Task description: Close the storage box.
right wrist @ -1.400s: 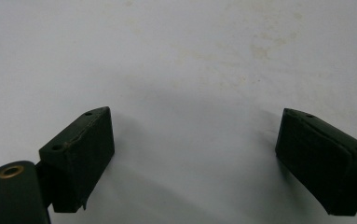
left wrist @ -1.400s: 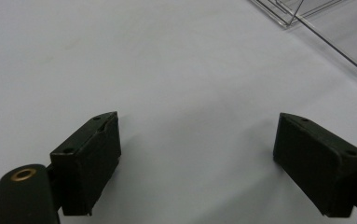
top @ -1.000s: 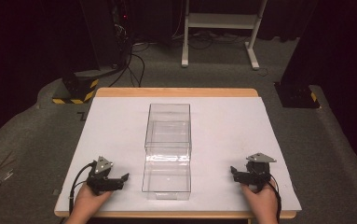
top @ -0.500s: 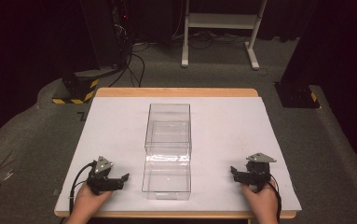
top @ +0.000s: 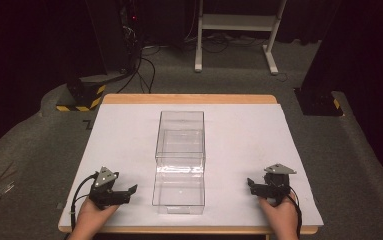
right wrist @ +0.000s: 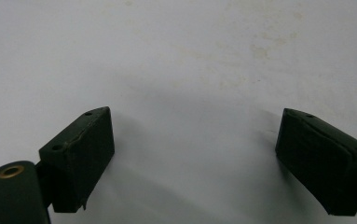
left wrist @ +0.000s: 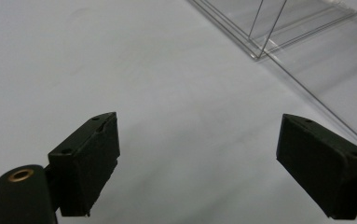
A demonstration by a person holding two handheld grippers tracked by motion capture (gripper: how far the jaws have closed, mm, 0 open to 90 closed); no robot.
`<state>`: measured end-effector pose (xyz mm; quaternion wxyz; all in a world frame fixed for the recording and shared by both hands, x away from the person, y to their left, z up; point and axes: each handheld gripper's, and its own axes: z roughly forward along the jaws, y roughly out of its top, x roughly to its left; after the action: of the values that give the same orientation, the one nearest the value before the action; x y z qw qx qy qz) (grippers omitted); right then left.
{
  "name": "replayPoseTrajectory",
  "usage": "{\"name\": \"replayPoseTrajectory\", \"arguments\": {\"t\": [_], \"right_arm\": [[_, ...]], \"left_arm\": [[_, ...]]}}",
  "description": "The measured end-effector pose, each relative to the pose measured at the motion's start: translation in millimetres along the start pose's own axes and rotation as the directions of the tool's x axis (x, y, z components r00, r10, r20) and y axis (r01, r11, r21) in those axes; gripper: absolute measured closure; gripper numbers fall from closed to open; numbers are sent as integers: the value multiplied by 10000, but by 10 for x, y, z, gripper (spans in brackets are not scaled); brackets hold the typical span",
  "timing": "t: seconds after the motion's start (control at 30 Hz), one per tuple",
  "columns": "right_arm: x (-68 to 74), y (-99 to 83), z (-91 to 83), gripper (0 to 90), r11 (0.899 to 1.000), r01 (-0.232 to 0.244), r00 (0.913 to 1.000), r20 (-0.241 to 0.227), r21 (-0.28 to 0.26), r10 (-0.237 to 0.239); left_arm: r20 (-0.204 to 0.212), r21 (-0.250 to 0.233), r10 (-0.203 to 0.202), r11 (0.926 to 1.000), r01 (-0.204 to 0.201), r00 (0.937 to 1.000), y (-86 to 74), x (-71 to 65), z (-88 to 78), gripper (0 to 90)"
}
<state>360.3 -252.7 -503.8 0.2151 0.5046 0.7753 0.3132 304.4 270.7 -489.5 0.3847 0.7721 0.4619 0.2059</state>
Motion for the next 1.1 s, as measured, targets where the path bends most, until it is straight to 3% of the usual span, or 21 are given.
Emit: {"name": "replayPoseTrajectory", "arguments": {"t": [0.07,0.4,0.6,0.83,1.1], "right_arm": [[0,0,0,114,10000,0,10000,1,0,0],[1,0,1,114,10000,-2,10000,5,4,2],[1,0,0,114,10000,18,10000,19,-2,-18],[1,0,0,114,10000,2,10000,5,0,-2],[1,0,0,114,10000,7,10000,8,-3,-7]], "left_arm": [[-3,-111,160,9998,-160,9999,26,-22,-35,132],[98,-378,168,9992,-164,9998,82,-78,-122,132],[211,-774,289,9966,-272,9994,118,-100,-238,132],[326,-1168,613,9915,-571,9976,184,-188,-365,132],[493,-1655,737,9841,-646,9961,241,-283,-454,133]]}}
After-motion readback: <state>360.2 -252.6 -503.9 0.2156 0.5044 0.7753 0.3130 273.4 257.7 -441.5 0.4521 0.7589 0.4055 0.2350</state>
